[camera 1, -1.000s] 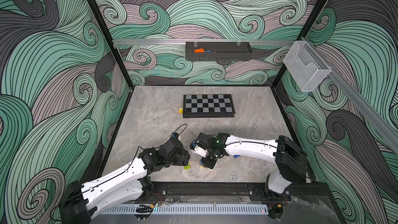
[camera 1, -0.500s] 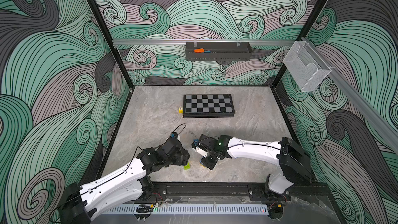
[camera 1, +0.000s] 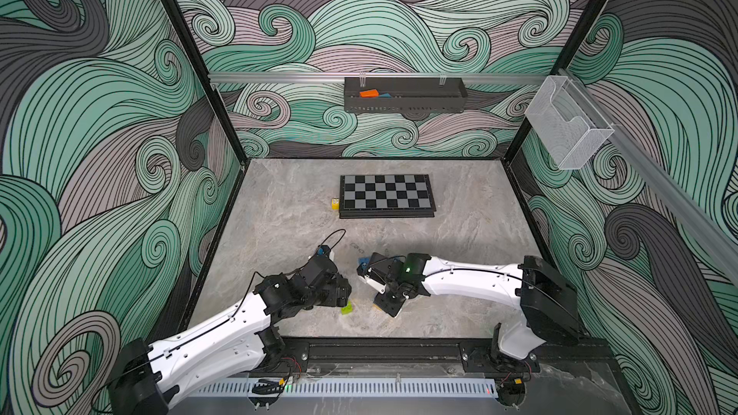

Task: Assemble a giraffe with lego
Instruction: Assemble the lego brick with the lego brick.

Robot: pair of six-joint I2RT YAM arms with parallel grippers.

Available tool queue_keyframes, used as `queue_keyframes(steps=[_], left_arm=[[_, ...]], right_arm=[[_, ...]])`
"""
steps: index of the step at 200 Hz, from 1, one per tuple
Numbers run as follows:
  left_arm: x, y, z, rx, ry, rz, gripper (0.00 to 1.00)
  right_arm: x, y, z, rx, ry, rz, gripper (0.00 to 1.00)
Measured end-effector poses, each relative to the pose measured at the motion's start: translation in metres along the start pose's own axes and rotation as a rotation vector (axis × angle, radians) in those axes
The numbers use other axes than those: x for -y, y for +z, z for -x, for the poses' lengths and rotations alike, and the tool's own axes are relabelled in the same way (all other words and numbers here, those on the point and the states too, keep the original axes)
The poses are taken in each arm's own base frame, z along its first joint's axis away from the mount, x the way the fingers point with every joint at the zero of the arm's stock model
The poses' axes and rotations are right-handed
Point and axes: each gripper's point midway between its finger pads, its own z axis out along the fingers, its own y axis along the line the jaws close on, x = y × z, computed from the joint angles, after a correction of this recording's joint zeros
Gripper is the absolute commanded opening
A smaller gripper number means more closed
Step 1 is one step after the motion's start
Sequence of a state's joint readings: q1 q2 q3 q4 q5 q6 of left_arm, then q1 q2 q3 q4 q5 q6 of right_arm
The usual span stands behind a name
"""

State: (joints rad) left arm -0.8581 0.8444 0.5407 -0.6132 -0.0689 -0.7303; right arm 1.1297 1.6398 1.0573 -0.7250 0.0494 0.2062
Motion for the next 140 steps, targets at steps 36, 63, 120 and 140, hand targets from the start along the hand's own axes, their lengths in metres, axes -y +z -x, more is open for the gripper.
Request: queue_keyframes(steps=[36,63,120,140], left_arm=[[0.0001,0.0,-0.0001,-0.001,0.004,-0.001,0.89],[0.0002,0.0,-0.0002,-0.001,0.006,-0.001,0.89],[0.0004,-0.0006,0.0003,-0.002,0.01,-0.008,0.89],[0.0009,-0.0006,-0.0001,-0.004,0.014,-0.01,0.89]], right_arm=[[-0.0014,0.0002,-0.0005,0.0,0.005,-0.003,0.24],[-0.0015,0.0009,-0.0012,0.002,0.01,-0.005,0.24],[-0.0016,0.0044,-0.0037,0.009,0.029,0.001,0.24],[-0.002,0.0048,-0.0037,0.009,0.031,0.004,0.24]])
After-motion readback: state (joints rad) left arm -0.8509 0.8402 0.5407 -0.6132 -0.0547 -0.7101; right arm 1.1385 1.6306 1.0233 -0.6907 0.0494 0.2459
